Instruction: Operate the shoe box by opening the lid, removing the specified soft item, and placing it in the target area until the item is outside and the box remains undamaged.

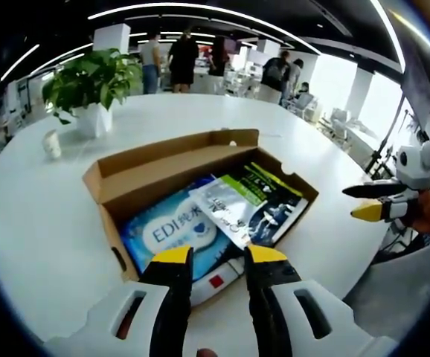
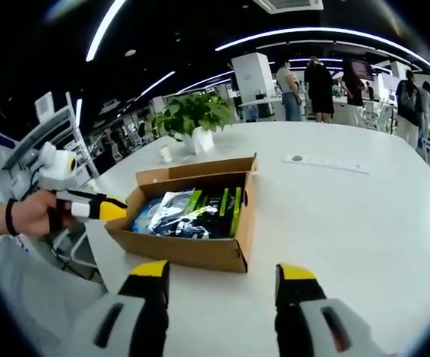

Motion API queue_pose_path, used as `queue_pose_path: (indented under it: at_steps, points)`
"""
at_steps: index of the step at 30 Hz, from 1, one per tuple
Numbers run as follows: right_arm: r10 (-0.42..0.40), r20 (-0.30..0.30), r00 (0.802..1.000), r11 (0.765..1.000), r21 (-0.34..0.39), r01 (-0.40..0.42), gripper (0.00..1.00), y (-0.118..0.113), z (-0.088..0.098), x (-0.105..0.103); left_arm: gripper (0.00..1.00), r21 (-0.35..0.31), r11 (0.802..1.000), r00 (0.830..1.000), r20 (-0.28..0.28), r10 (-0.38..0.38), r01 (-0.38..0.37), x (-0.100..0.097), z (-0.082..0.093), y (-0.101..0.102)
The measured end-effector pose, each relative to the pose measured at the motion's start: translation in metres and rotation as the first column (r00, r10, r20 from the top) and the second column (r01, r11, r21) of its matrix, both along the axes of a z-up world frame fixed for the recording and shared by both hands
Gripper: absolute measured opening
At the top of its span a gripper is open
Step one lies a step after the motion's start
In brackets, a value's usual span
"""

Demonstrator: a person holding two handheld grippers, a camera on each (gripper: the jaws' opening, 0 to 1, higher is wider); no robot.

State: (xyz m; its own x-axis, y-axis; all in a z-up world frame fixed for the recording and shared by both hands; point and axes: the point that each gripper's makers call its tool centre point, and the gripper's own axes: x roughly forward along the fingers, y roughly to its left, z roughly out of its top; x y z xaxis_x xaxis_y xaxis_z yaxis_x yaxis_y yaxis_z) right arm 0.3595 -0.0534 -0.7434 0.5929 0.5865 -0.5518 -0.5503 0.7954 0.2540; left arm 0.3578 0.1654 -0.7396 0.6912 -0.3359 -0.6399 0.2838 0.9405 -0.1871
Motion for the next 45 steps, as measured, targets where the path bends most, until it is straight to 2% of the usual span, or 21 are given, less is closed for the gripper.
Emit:
queue_pose_path:
  at_steps: [28, 45]
  points:
    - [0.005, 0.007, 1.000, 1.000, 0.002, -0.005, 0.56, -0.002, 0.001, -0.006, 0.30, -0.004, 1.000, 0.999, -0.028, -0.020, 0.020, 0.004, -0.010, -0.003]
    - [0.011, -0.001, 1.000, 1.000, -0.004, -0.011, 0.56, -0.004, -0.004, -0.011, 0.29, -0.016, 0.999, 0.997, -0.064, -0.042, 0.041, 0.015, -0.022, -0.016]
